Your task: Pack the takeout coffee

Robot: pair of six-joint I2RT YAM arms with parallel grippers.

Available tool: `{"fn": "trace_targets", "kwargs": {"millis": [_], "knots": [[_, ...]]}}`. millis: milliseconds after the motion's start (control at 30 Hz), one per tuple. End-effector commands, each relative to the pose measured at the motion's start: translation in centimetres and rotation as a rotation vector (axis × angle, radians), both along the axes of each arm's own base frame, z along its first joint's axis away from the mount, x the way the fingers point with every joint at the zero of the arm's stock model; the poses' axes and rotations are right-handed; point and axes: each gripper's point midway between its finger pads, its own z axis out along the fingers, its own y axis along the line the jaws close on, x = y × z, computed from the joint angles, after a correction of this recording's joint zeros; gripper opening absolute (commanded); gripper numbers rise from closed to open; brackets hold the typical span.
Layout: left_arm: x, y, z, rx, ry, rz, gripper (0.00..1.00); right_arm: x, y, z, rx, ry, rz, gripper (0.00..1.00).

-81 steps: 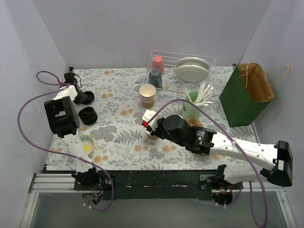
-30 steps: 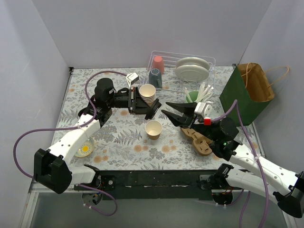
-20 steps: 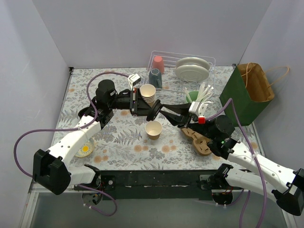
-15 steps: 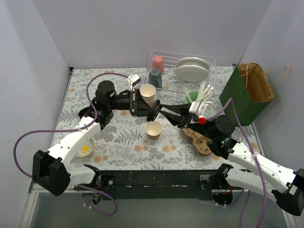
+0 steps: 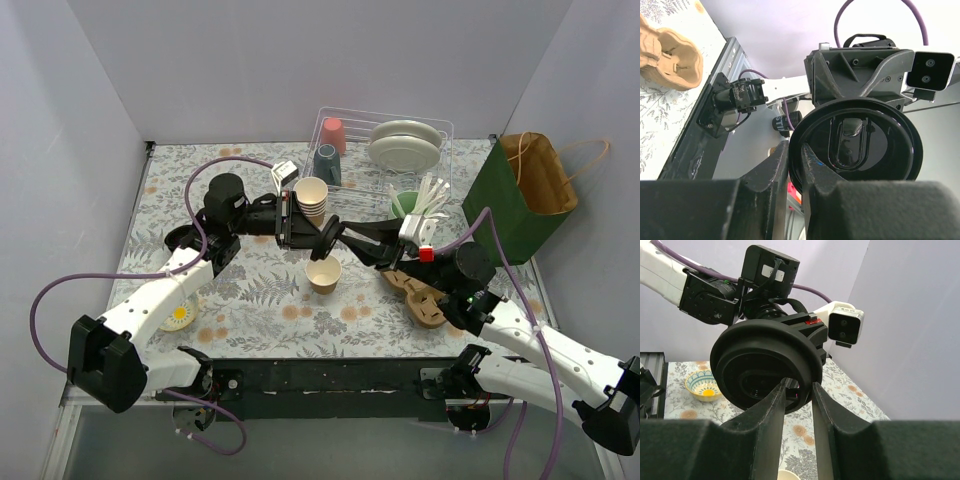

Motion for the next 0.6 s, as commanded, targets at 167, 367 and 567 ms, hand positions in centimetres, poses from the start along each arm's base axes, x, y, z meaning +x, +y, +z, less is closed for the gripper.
{"fn": "trace_targets", "kwargs": {"millis": [167,367,567], "knots": [[-0.8,0.1,-0.2,-0.006,-0.019,-0.021,0.00,-0.1,-0.7,3.1,0.064,-0.031,-0.015,0.15],[-0.4,0.1,-0.8,0.014,-0.039,0.027,0.53,1.0,-0.9,3.4,0.072,0.022,-0.067,0.01],[6.0,0.5,-1.6,0.187,-0.163,0.256,0.98,2.8,-1.6,0.4,-0.075,0.200,-0.176,0.01]]}}
